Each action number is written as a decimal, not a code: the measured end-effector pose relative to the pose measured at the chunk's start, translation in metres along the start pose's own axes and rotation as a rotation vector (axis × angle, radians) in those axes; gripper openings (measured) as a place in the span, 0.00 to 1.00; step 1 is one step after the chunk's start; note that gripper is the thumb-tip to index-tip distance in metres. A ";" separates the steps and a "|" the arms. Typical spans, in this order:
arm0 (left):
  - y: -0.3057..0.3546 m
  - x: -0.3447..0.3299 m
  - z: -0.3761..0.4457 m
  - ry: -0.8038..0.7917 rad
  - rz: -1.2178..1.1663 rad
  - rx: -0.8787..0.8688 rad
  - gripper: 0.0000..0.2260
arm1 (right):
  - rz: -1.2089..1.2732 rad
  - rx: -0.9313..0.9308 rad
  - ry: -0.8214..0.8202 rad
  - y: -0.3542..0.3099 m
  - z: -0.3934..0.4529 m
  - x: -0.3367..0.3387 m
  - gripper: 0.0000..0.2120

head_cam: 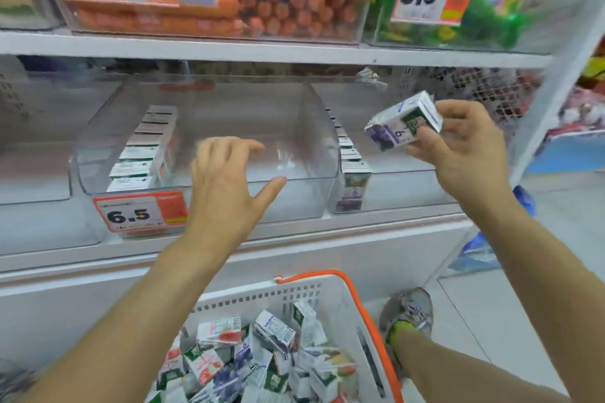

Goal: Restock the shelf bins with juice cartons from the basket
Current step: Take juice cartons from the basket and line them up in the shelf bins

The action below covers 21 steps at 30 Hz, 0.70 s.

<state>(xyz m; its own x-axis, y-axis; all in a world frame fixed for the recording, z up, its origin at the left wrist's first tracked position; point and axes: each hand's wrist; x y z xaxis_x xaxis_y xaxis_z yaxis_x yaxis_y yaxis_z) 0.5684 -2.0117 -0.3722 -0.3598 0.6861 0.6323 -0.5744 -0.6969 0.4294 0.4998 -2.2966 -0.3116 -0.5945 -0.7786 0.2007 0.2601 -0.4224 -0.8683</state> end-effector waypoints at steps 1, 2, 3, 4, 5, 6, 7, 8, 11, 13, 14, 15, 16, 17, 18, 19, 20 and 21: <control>-0.002 -0.009 0.001 0.002 -0.003 0.033 0.19 | -0.033 -0.042 0.023 0.015 0.016 0.003 0.11; -0.003 -0.017 0.000 0.003 -0.010 0.059 0.18 | -0.077 -0.077 0.032 0.030 0.034 0.003 0.11; -0.003 -0.025 -0.002 0.012 -0.005 0.062 0.16 | -0.126 -0.101 0.032 0.046 0.051 0.001 0.11; -0.004 -0.031 -0.004 0.029 0.009 0.048 0.14 | -0.179 -0.122 0.016 0.058 0.068 -0.003 0.11; -0.004 -0.035 -0.005 0.051 0.016 0.038 0.11 | -0.229 -0.139 -0.019 0.071 0.085 -0.009 0.12; -0.005 -0.036 -0.005 0.072 0.008 0.040 0.10 | -0.284 -0.160 -0.064 0.081 0.101 -0.018 0.13; -0.006 -0.036 -0.005 0.087 -0.010 0.048 0.09 | -0.336 -0.174 -0.112 0.089 0.115 -0.028 0.14; -0.006 -0.035 -0.005 0.093 -0.028 0.053 0.09 | -0.384 -0.176 -0.163 0.095 0.129 -0.040 0.14; -0.009 -0.035 -0.004 0.090 -0.028 0.025 0.12 | -0.461 -0.182 -0.306 0.114 0.166 -0.078 0.14; -0.010 -0.036 -0.004 0.094 0.001 -0.001 0.11 | -0.486 -0.221 -0.344 0.126 0.186 -0.098 0.13; -0.011 -0.036 -0.004 0.099 0.014 -0.010 0.11 | -0.506 -0.222 -0.366 0.128 0.191 -0.106 0.12; -0.012 -0.037 -0.004 0.103 0.025 -0.019 0.11 | -0.543 -0.191 -0.393 0.133 0.197 -0.113 0.13; -0.012 -0.037 -0.004 0.107 0.034 -0.027 0.12 | -0.583 -0.162 -0.417 0.135 0.201 -0.118 0.15; -0.013 -0.037 -0.004 0.110 0.042 -0.034 0.12 | -0.596 -0.139 -0.424 0.138 0.203 -0.123 0.17; -0.013 -0.037 -0.004 0.113 0.046 -0.043 0.13 | -0.595 -0.137 -0.418 0.139 0.204 -0.127 0.17; -0.014 -0.037 -0.005 0.118 0.045 -0.050 0.13 | -0.595 -0.127 -0.401 0.143 0.205 -0.129 0.16; -0.013 -0.037 -0.005 0.122 0.043 -0.057 0.13 | -0.591 -0.128 -0.386 0.143 0.204 -0.130 0.16; -0.013 -0.036 -0.006 0.126 0.043 -0.061 0.13 | -0.575 -0.134 -0.387 0.142 0.202 -0.129 0.18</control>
<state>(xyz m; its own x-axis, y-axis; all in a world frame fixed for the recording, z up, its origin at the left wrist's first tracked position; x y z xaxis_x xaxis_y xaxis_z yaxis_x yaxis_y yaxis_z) 0.5845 -2.0265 -0.4041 -0.4723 0.6789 0.5621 -0.5987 -0.7151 0.3608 0.7674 -2.3497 -0.3696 -0.2901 -0.5688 0.7696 -0.1245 -0.7749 -0.6197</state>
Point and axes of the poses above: each hand's wrist, its own z-axis towards the middle knuckle, its own x-axis out of the back of the hand, y = z × x, and after that the axes turned 1 degree about -z, right-handed
